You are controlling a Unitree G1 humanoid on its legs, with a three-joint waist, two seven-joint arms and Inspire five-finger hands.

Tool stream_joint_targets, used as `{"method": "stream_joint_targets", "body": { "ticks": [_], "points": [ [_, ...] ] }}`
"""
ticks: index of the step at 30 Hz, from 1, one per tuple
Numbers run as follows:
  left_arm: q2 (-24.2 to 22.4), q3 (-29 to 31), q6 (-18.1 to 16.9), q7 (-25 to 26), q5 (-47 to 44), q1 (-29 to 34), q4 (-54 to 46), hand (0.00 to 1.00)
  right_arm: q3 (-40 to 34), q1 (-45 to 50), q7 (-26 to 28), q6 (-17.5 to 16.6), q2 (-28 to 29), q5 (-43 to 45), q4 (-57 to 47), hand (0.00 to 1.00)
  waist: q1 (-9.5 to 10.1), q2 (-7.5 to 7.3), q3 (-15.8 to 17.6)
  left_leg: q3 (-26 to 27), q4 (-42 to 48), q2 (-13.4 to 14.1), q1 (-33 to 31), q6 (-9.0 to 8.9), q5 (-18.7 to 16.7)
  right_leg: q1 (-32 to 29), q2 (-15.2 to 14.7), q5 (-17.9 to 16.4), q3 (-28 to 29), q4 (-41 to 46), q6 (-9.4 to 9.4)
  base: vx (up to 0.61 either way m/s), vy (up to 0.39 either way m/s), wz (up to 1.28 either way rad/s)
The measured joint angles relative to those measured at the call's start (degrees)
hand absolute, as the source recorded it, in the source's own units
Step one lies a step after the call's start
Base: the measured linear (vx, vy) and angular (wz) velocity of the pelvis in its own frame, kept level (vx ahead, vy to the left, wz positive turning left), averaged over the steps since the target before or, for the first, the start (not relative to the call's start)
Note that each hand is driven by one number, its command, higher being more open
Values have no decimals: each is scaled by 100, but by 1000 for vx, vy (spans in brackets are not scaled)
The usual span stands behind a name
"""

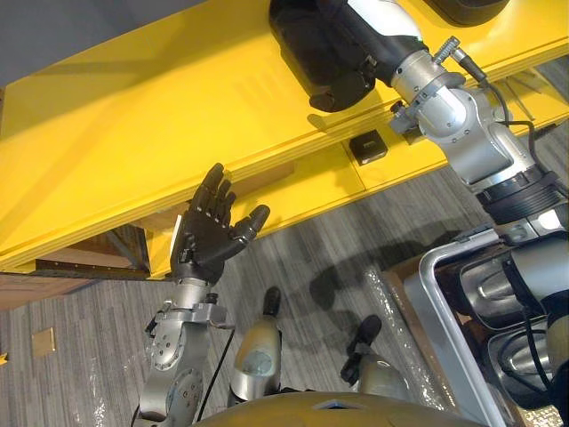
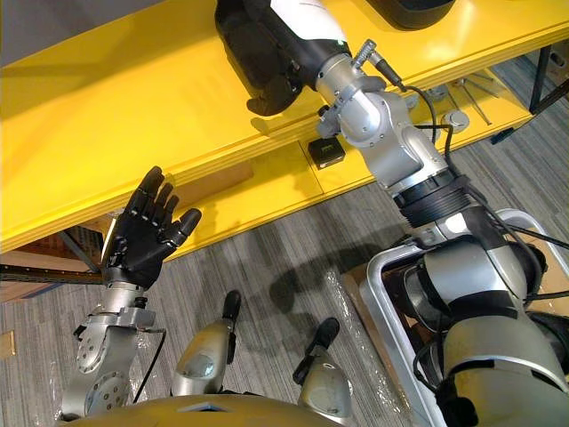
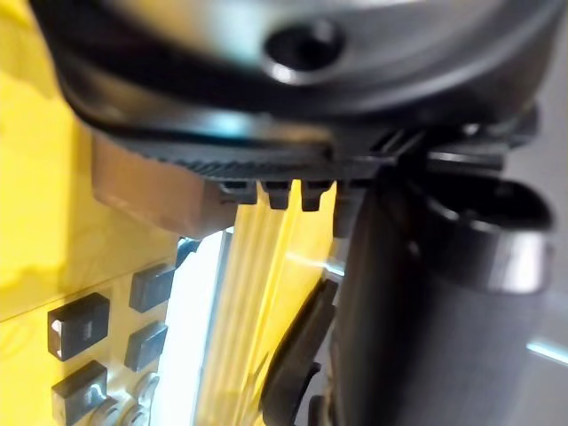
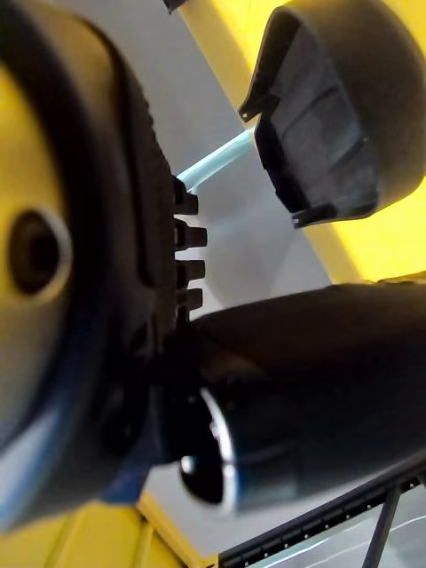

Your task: Walk over and take three plastic housings, then place them on the shelf

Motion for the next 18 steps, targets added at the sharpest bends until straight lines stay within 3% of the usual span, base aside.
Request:
{"method": "stream_joint_targets", "body": {
  "ticks": [3,9,18],
  "points": [
    [39,6,2,-54,0,82,0,100,6,0,61,0,-48,157,-5,100,-34,-94,0,7,0,9,-2,-5,-9,-4,10,2,11,-5,0,0,0,0],
    [49,68,2,-103,2,86,-3,100,8,0,-4,0,-230,129,-7,100,-16,-122,10,16,0,8,-5,1,-23,-6,10,2,15,-17,0,0,0,0],
    [49,110,1,-127,1,86,-186,100,148,-7,-660,-155,-218,-606,569,100,110,-134,18,-49,10,-3,-64,6,-27,-11,9,1,-29,-28,0,0,0,3]
  ]
}}
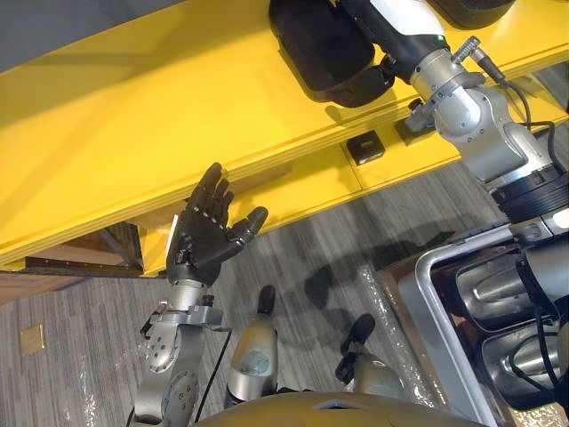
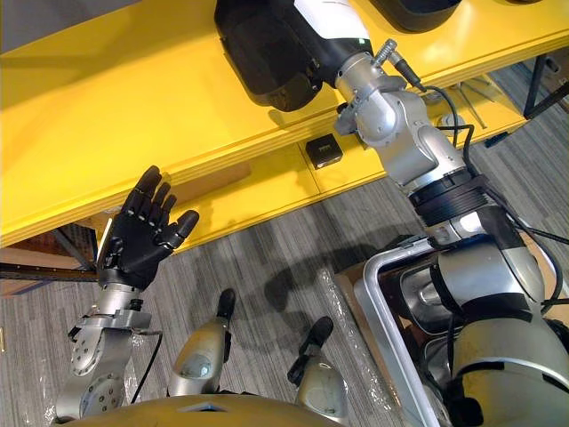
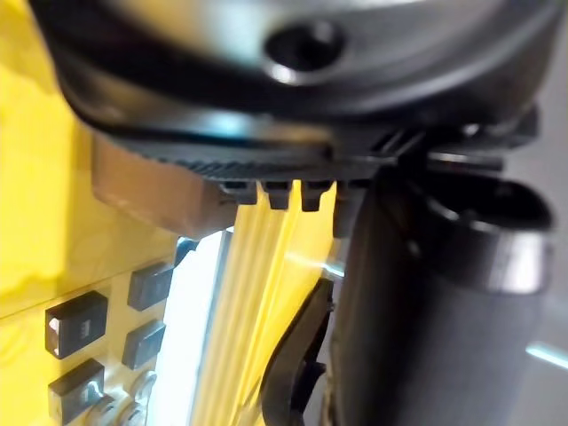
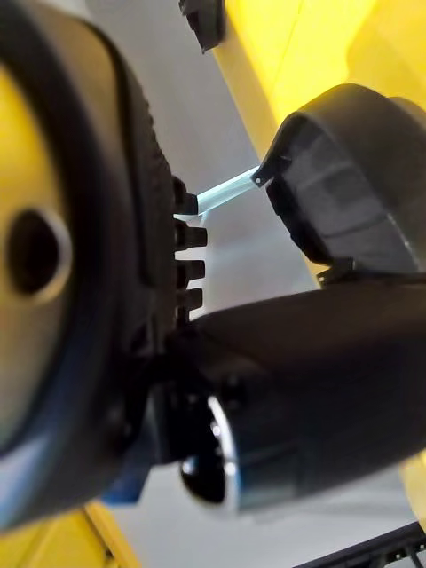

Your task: Walk over and take three plastic housings, then place them on the shelf

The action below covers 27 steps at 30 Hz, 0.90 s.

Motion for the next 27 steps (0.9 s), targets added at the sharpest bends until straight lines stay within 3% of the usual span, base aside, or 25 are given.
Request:
{"method": "stream_joint_targets", "body": {
  "ticks": [8,27],
  "points": [
    [-1,2,-3,-6,1,4,-35,100,304,-199,-370,-49,49,-204,690,100,129,-8,6,-125,26,-17,-159,1,15,-68,1,-1,-127,-14,0,-4,1,6],
    [-1,0,-7,-13,0,34,-35,100,668,-585,-983,-70,72,-206,1313,100,143,-58,117,-265,67,-33,-266,-6,29,-57,9,-14,-275,-30,-13,-9,2,3]
  ]
}}
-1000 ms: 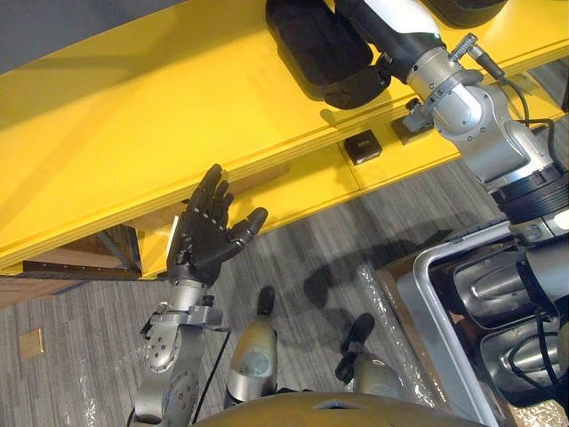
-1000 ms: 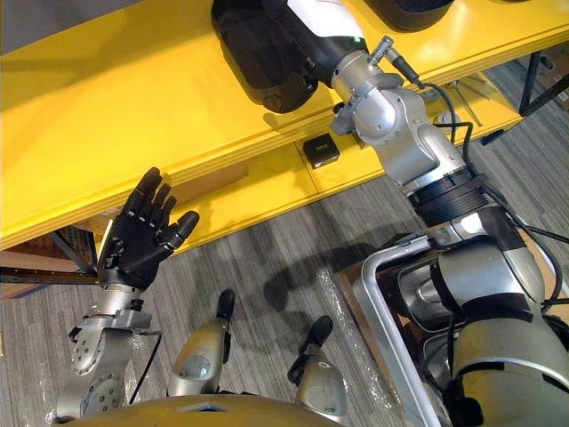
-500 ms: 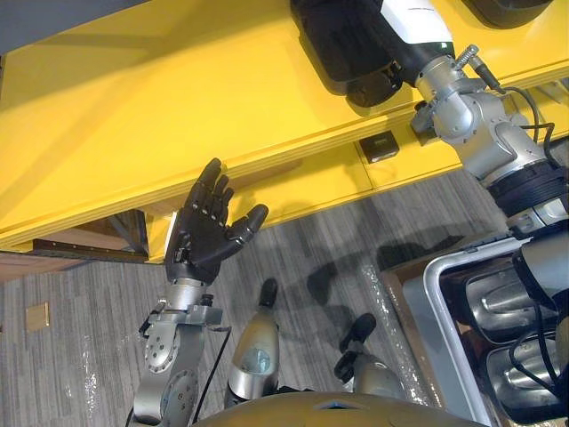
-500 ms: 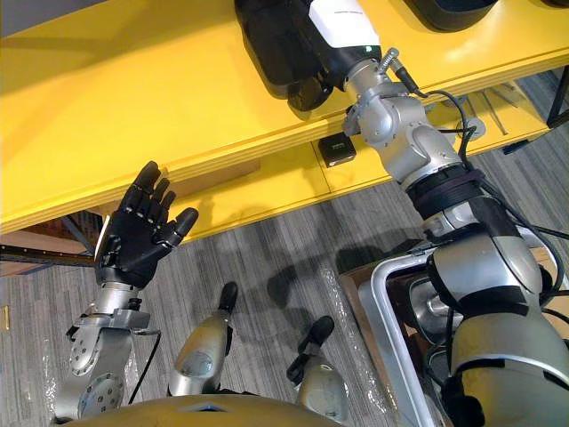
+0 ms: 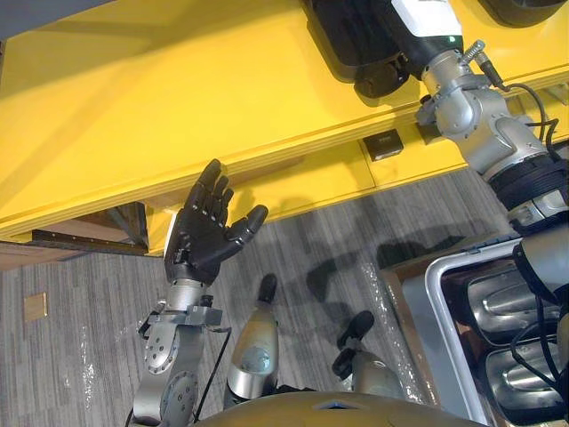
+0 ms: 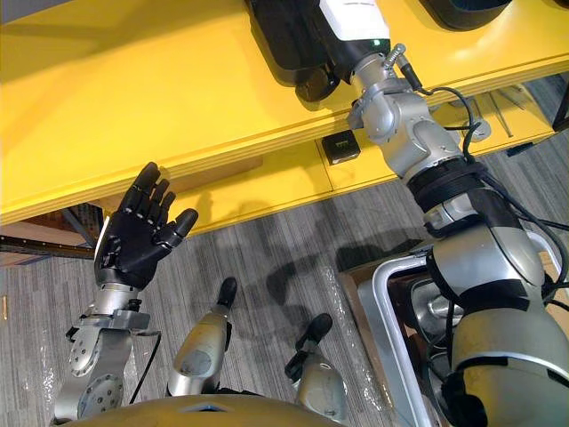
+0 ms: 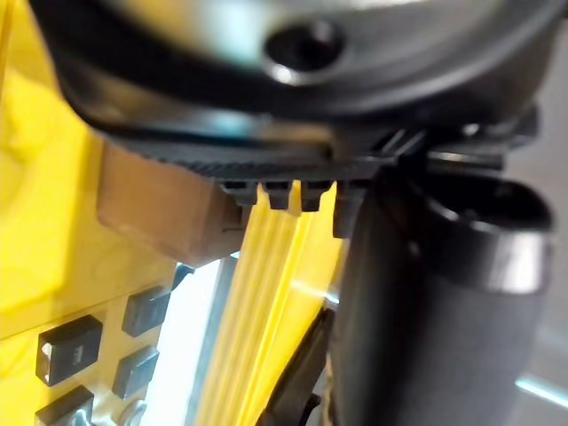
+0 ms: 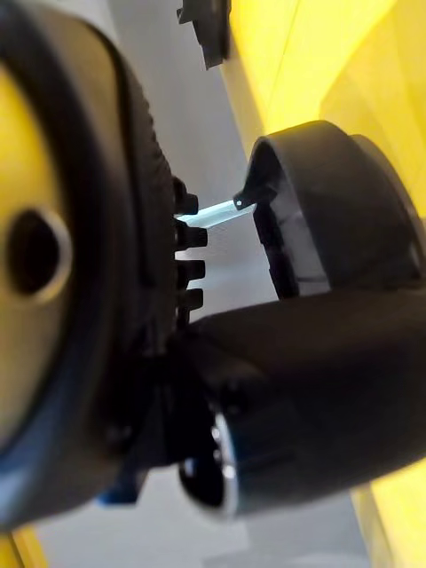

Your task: Walk over and take three plastic housings, then place them on the shelf

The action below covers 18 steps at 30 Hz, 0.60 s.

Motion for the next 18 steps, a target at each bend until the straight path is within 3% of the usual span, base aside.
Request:
{"method": "stream_joint_targets", "body": {
  "ticks": [14,16,18],
  "points": [
    [1,-78,-3,-26,0,-123,0,100,-106,20,-370,-314,180,76,157,100,-35,12,101,26,-8,3,10,-2,3,-10,-2,-1,13,0,-2,0,0,0],
    [2,-108,-4,-26,0,-125,0,100,-351,229,-268,-350,220,318,-23,100,-35,12,101,42,-28,3,56,-2,3,11,-5,-1,21,-1,-2,0,0,-3],
    [16,-97,-6,-44,0,-126,0,100,-964,996,11,-369,245,841,-988,100,-38,11,100,132,-120,2,238,-2,2,116,-11,-1,86,-35,-2,13,3,-14]
  ]
}}
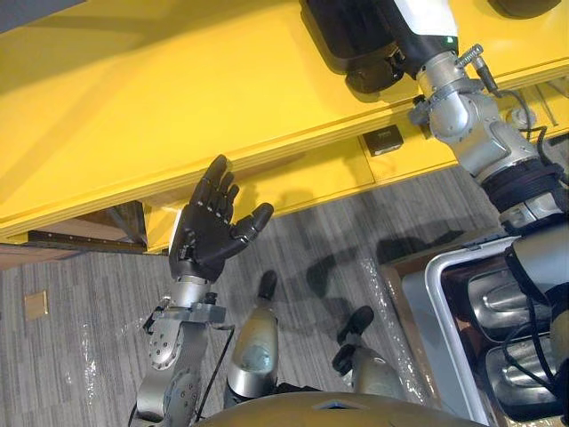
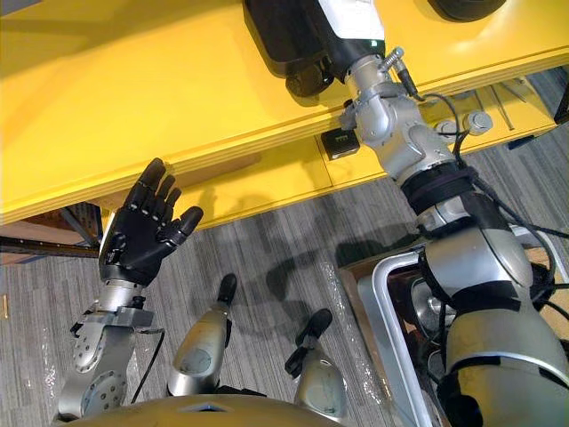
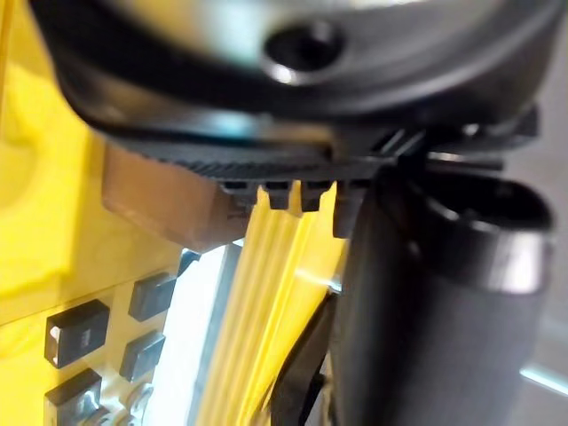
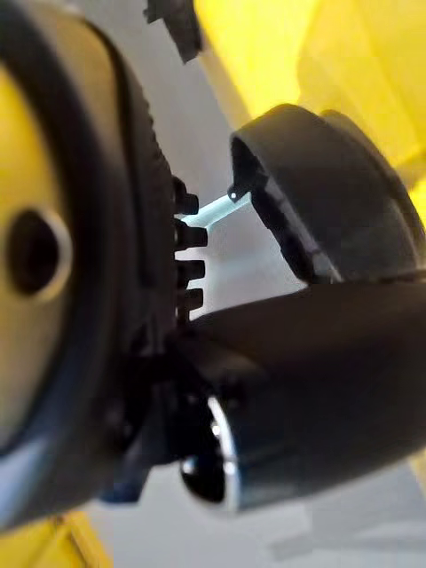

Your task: Walk over and take three plastic housings, then place them on the shelf

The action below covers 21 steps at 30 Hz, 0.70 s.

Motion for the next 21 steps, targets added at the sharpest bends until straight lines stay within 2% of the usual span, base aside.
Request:
{"method": "stream_joint_targets", "body": {
  "ticks": [2,5,7,9,15,17,21],
  "points": [
    [19,32,-3,-30,0,7,-1,100,-609,778,188,-32,248,391,-840,100,-47,-1,-8,124,-110,10,202,1,-1,80,-3,-2,96,-10,3,29,4,-25],
    [7,137,0,-203,1,-2,-14,100,-1598,2220,474,-82,884,876,-2137,100,-262,-4,-52,322,-271,14,463,6,-3,157,-22,-14,252,-11,21,29,3,-28],
    [-41,174,20,-350,2,-21,-14,100,-2006,3145,533,-83,1295,1044,-2600,100,-390,-20,-205,465,-356,18,588,12,-7,162,-29,-17,368,-13,29,35,4,-34],
    [-112,184,34,-565,22,-22,-21,100,-2441,4201,575,-75,1780,1068,-2756,100,-552,-37,-507,723,-473,35,797,21,-41,169,-25,-21,580,-17,42,52,1,-46],
    [-170,185,192,-1211,14,12,-174,100,-3422,5594,362,54,2314,1070,-2970,100,-949,-35,-857,1421,-442,95,1239,3,-254,170,42,14,1233,-38,99,12,2,-62],
    [-199,174,309,-1333,13,32,-171,100,-3776,5938,191,301,2430,1072,-3099,100,-1143,-75,-1053,1785,-386,149,1376,-22,-369,117,133,55,1567,-120,113,12,-13,-76],
    [-260,161,426,-1359,-7,-79,-151,100,-4200,6399,121,693,2443,1115,-3205,100,-1336,-106,-1234,2338,-228,248,1501,-81,-561,-71,292,165,2126,-133,89,21,-18,-80]
  ]
}}
